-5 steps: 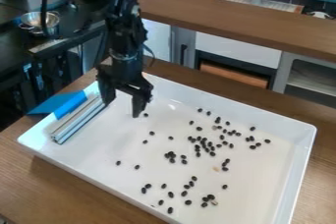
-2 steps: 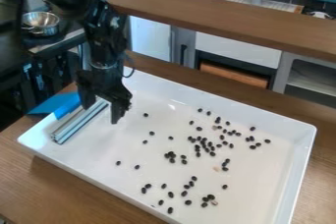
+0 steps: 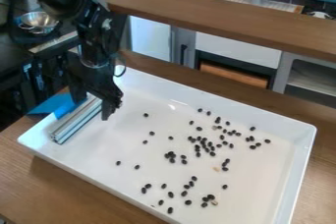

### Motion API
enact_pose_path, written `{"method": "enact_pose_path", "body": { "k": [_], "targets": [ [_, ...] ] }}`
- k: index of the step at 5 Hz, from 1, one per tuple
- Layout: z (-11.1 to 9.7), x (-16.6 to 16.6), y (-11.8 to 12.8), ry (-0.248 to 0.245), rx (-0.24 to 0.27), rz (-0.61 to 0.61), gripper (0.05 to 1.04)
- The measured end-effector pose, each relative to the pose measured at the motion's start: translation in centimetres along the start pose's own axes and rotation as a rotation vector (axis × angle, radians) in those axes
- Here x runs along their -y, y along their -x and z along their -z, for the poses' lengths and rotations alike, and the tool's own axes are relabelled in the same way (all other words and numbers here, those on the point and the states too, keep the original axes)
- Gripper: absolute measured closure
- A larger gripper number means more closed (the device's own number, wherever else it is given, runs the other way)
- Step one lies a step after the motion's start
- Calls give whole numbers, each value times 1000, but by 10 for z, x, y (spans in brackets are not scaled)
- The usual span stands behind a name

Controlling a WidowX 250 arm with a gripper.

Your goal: Sweep into pile

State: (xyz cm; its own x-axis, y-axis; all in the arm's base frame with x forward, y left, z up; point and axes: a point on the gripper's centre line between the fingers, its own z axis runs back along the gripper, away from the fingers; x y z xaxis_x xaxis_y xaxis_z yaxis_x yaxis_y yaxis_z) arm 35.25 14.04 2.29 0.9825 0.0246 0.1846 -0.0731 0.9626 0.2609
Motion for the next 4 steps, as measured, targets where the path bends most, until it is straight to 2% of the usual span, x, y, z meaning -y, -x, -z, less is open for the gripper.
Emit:
{"method": "enact_pose_path", "body": {
  "k": [2, 4],
  "targets": [
    [4, -4, -2, -26, 14, -14, 83],
    [10, -6, 3, -23, -11, -23, 83]
  ]
}}
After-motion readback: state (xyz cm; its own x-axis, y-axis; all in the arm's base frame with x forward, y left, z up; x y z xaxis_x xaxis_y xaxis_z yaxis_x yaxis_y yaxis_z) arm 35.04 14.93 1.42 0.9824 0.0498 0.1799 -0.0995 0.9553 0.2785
